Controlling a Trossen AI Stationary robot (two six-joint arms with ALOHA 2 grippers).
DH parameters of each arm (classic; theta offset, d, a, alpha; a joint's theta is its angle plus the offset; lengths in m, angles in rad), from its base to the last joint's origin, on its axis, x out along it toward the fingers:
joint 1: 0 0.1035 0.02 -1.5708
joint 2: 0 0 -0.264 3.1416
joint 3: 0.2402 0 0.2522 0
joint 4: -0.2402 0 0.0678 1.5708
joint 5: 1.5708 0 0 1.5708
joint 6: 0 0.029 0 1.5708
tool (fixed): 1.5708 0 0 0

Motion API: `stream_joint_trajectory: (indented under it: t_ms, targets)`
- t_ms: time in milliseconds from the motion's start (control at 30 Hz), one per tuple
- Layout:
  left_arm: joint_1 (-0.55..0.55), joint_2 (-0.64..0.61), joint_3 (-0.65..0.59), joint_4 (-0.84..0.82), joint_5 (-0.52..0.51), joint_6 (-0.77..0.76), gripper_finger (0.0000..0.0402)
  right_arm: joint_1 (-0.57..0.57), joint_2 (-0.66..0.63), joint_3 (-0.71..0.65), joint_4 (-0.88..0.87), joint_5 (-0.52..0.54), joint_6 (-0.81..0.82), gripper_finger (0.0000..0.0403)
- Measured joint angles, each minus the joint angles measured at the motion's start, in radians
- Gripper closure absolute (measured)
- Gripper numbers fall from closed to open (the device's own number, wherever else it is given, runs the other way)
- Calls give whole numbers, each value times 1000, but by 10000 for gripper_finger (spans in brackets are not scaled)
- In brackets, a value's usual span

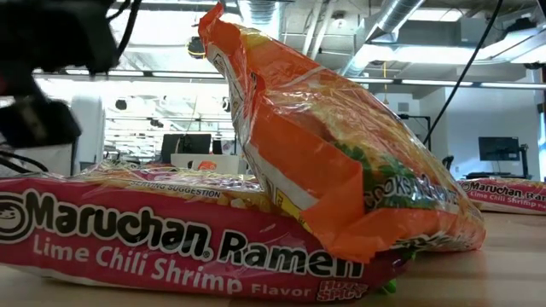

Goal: Sort Maruchan noodles
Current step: Put the red noodle pack into the right white bin

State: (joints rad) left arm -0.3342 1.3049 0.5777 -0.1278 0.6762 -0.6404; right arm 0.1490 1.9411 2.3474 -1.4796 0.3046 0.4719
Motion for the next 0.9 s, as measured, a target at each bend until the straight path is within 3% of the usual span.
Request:
stream_joint_trajectory:
  t_ms: [233,400,600,900]
  targets:
    - [74,-101,2,-21,-5,27,401,2,0,0,-4,-91,63,228]
    - [106,-101,2,-37,-17,57,401,25,0,0,-27,-160,163,228]
    - [137,-99,2,-74,-86,94,401,95,16,-19,-44,-205,151,228]
    - [170,-99,2,-74,-88,98,401,137,12,-16,25,-255,149,228]
